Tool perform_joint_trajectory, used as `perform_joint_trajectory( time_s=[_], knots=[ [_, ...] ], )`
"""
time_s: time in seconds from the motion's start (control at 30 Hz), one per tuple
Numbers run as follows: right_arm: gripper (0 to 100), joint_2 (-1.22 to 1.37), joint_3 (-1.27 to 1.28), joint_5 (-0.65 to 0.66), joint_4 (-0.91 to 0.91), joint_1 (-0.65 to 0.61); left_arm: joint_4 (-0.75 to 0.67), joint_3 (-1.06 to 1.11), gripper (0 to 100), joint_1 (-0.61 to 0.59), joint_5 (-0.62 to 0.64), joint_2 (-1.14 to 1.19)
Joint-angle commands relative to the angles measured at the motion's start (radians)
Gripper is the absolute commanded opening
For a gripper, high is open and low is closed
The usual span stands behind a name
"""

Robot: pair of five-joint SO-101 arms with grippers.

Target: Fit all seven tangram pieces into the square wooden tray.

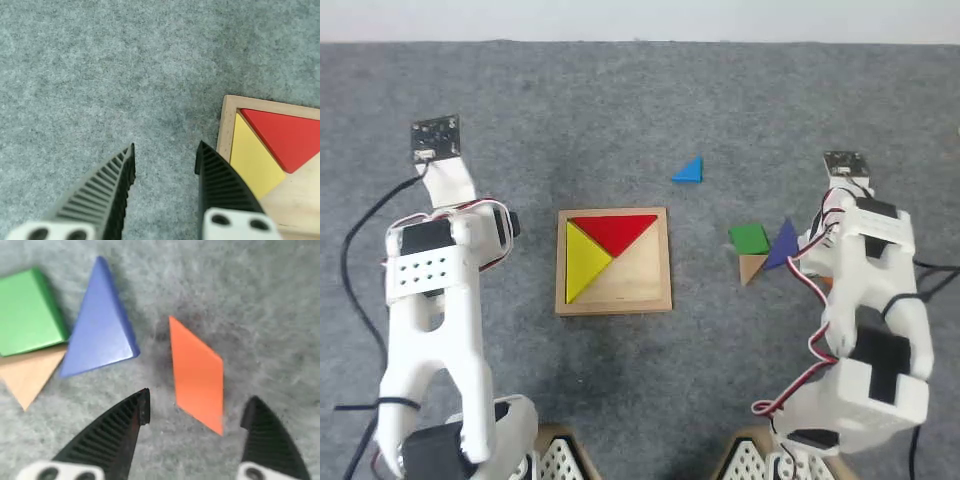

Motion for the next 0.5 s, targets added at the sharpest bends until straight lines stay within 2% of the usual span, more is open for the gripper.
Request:
perform_joint_trajectory(
  time_s=[0.0, 0.13, 0.33, 0.47],
  knots=[
    [35.5, 0.033, -0.068, -0.017, -0.031, -0.015, -0.014, -0.007, 20, 0.003, 0.008, -0.017],
    [34.0, 0.131, -0.135, -0.023, -0.027, -0.01, -0.014, -0.007, 20, 0.003, 0.008, -0.017],
    [8.5, 0.17, -0.163, -0.017, -0.027, -0.012, -0.014, -0.007, 20, 0.003, 0.008, -0.015],
    [6.5, 0.17, -0.164, -0.028, -0.024, -0.01, -0.018, 0.01, 20, 0.005, 0.009, -0.017]
  ],
)
